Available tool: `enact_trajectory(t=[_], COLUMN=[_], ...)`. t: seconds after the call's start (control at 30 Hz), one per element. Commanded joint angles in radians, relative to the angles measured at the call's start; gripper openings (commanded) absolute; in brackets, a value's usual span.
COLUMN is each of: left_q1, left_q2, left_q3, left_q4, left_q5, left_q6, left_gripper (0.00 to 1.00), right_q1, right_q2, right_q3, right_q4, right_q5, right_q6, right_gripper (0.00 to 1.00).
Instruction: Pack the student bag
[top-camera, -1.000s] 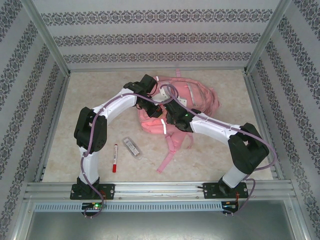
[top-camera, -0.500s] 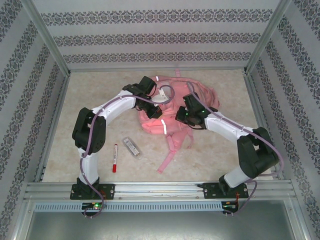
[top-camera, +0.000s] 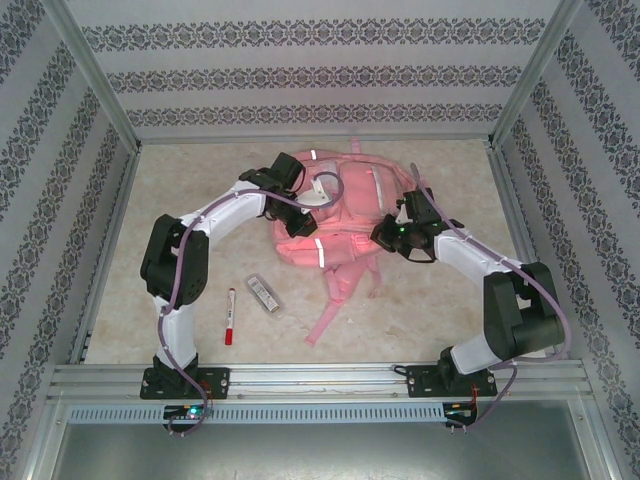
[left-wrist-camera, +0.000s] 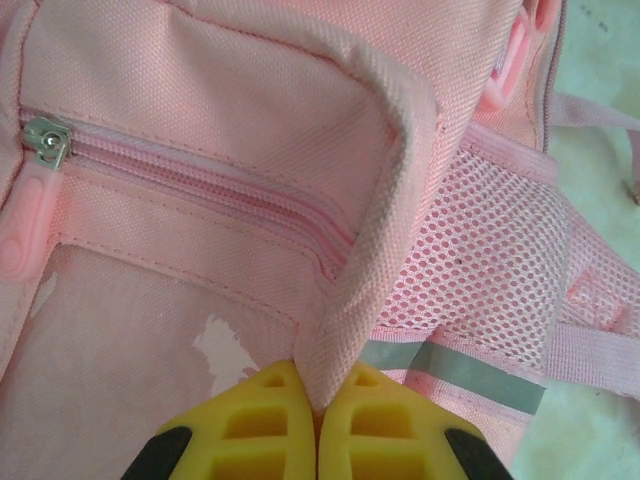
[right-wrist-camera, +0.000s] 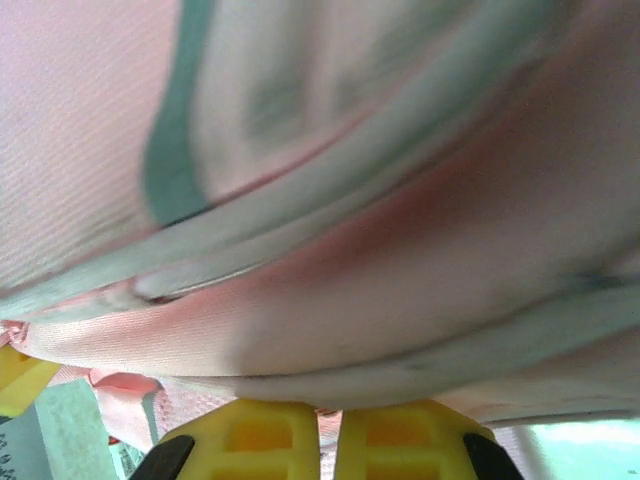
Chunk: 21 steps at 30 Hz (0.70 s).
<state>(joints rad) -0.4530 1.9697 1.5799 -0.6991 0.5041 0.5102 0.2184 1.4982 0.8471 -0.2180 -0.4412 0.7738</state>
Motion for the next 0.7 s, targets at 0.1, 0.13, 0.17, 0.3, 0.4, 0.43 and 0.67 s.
enact_trajectory(t=[0.1, 0.13, 0.17, 0.3, 0.4, 0.43, 0.67], left_q1=[0.065, 0.069, 0.077, 0.118, 0.15, 0.151, 0.149], left_q2=[-0.062, -0.063, -0.062, -0.056, -0.038, -0.031, -0.02], left_q3=[-0.031, -0.033, -0.034, -0.05, -0.061, -0.065, -0.012], left_q4=[0.004, 0.011, 0.014, 0.07, 0.188, 0.228, 0.281], left_q5=[-0.049, -0.046, -0.044, -0.048, -0.092, -0.12, -0.201], left_q6=[0.104, 0.108, 0.112, 0.118, 0.002, -0.028, -0.393], left_gripper=[0.0, 0.0, 0.0, 0.0, 0.08, 0.12, 0.44], right_q1=[-0.067, -0.07, -0.07, -0.072, -0.06, -0.051, 0.035], right_q2=[-0.011, -0.011, -0.012, -0.016, -0.005, 0.001, 0.04], right_q3=[-0.043, -0.046, -0.049, -0.052, -0.048, -0.044, 0.011], right_q4=[0.012, 0.014, 0.014, 0.02, 0.035, 0.035, 0.036], right_q5=[-0.038, -0.041, -0.042, -0.066, -0.118, -0.129, -0.171], right_q6=[-0.031, -0.035, -0.039, -0.051, -0.06, -0.066, -0.088], right_gripper=[0.02, 0.02, 0.02, 0.02, 0.01, 0.01, 0.01])
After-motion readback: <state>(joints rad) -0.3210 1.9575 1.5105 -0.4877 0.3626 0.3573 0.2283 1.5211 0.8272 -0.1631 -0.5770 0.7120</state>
